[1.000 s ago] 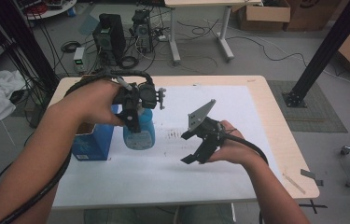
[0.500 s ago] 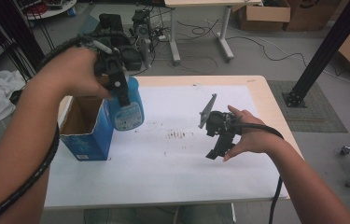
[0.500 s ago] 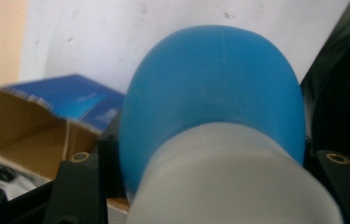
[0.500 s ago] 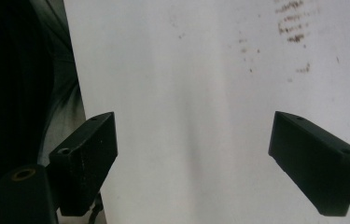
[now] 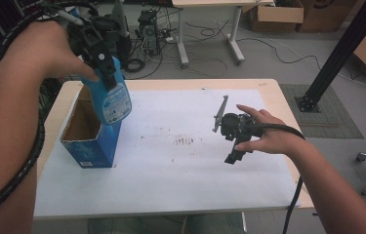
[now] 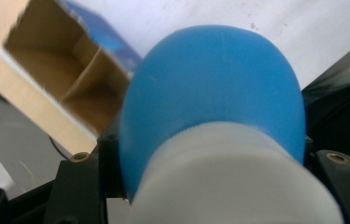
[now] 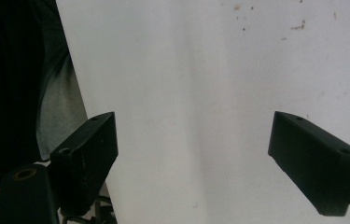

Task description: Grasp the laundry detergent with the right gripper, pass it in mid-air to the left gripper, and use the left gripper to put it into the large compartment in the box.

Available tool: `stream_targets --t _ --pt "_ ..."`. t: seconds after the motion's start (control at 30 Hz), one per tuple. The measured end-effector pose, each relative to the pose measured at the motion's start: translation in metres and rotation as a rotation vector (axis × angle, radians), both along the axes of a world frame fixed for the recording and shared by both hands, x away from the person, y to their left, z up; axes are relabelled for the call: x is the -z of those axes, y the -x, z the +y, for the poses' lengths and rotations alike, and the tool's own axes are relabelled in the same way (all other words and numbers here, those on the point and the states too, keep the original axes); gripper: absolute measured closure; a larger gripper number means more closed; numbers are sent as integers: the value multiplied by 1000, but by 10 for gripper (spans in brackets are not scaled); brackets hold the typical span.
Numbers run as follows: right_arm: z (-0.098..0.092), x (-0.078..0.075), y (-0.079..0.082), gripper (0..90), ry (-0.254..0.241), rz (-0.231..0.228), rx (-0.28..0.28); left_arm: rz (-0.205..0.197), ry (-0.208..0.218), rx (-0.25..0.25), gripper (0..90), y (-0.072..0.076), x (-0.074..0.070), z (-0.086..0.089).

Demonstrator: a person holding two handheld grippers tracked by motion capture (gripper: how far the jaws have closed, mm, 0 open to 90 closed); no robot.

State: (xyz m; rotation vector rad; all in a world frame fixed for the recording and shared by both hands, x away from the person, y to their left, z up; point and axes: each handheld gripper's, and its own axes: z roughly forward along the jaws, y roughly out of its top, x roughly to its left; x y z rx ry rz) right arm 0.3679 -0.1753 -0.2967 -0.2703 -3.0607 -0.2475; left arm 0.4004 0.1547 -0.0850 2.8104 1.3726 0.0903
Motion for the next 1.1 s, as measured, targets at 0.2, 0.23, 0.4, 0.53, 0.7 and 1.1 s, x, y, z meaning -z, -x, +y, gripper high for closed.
stream_targets --t 0.2,0.23,0.4,0.53,0.7,1.1 --pt "-6 -3 1 158 28 -7 -23 22 41 -143 390 -8 -3 28" --pt "-7 -4 1 159 32 -8 -20 23 38 -161 390 -9 -3 32" --pt "-11 -7 0 158 44 -14 -15 30 32 -274 390 -15 -1 48" --pt "-14 -10 -1 158 52 -16 -16 48 33 -380 390 -18 2 58" --pt "-15 -13 -2 158 50 -14 -21 51 41 -486 391 -19 2 70" --pt "-19 -16 -2 157 61 -29 -28 41 62 -647 390 -22 24 100"
